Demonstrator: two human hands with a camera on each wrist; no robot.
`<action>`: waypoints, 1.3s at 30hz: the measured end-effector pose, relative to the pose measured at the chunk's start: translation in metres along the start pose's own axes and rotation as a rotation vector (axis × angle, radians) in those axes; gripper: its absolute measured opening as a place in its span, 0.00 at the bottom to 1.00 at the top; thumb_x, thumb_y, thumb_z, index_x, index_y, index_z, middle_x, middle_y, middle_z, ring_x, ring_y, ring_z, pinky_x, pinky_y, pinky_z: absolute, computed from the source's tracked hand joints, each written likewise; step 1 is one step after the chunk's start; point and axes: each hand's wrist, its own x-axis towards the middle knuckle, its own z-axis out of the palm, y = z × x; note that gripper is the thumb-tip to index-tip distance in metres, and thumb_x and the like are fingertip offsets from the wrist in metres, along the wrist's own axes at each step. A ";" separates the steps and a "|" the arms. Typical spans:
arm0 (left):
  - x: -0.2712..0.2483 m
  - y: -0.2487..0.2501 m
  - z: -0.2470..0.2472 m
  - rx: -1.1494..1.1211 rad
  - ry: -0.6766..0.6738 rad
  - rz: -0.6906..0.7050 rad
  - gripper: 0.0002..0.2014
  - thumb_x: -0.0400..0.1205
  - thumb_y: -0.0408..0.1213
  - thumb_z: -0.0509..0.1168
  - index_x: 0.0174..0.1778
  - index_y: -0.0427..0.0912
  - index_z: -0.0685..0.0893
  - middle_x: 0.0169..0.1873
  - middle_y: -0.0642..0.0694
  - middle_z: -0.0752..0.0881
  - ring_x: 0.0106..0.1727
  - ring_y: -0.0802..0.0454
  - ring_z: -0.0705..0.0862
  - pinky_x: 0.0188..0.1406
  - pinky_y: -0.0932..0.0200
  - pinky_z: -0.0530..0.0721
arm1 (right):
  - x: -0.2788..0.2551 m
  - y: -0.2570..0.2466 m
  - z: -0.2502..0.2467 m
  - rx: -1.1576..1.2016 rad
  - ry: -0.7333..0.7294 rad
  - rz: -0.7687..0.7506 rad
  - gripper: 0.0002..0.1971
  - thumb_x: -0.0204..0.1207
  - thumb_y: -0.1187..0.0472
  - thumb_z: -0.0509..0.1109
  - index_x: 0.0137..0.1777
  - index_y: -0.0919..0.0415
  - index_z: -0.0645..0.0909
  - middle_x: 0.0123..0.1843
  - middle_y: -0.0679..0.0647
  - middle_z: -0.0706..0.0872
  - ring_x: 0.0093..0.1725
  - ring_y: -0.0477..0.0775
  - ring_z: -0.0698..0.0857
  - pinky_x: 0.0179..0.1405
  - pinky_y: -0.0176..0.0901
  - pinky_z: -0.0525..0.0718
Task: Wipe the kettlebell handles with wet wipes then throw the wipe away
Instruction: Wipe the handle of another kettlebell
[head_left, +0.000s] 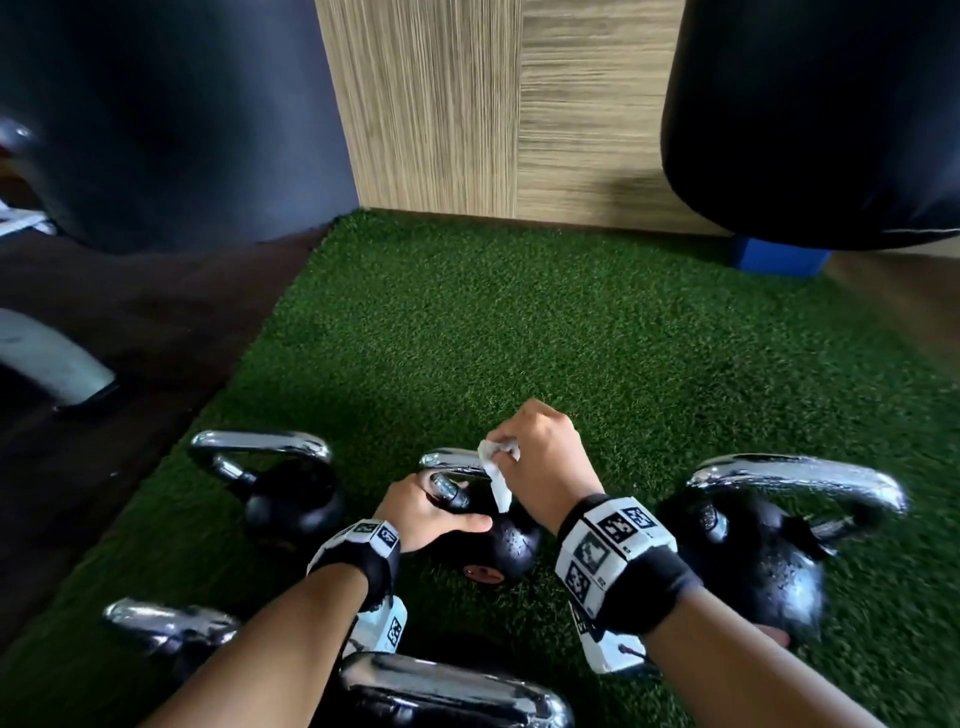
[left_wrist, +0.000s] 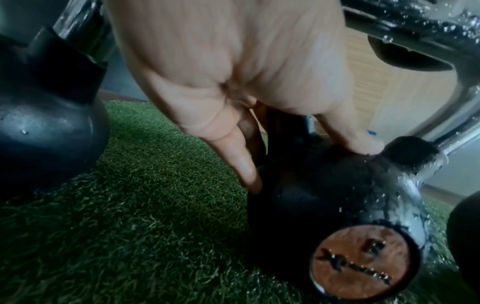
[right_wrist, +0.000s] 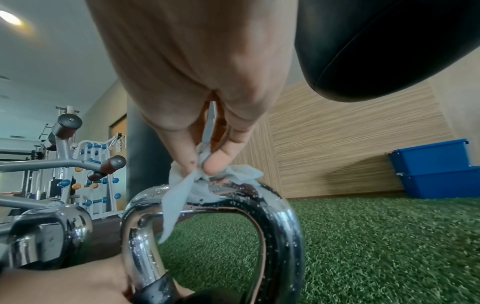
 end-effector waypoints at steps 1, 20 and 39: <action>0.000 0.001 0.000 0.005 -0.009 0.001 0.36 0.50 0.73 0.82 0.53 0.65 0.90 0.46 0.72 0.91 0.52 0.73 0.88 0.62 0.66 0.84 | 0.000 -0.001 0.001 -0.008 -0.017 0.034 0.04 0.78 0.64 0.75 0.48 0.58 0.91 0.49 0.46 0.81 0.41 0.41 0.80 0.29 0.18 0.69; 0.002 -0.001 -0.002 -0.053 -0.069 0.003 0.35 0.53 0.68 0.85 0.56 0.63 0.90 0.49 0.68 0.92 0.51 0.69 0.90 0.56 0.54 0.91 | -0.034 0.028 -0.015 -0.091 0.129 0.395 0.10 0.75 0.75 0.69 0.38 0.63 0.88 0.38 0.54 0.88 0.37 0.52 0.87 0.39 0.47 0.90; 0.002 0.004 -0.003 -0.061 -0.097 -0.027 0.35 0.54 0.68 0.84 0.58 0.65 0.89 0.51 0.67 0.92 0.56 0.65 0.90 0.61 0.50 0.90 | -0.034 0.061 0.023 0.088 -0.106 0.817 0.17 0.69 0.63 0.78 0.57 0.69 0.86 0.56 0.64 0.88 0.55 0.60 0.88 0.49 0.41 0.85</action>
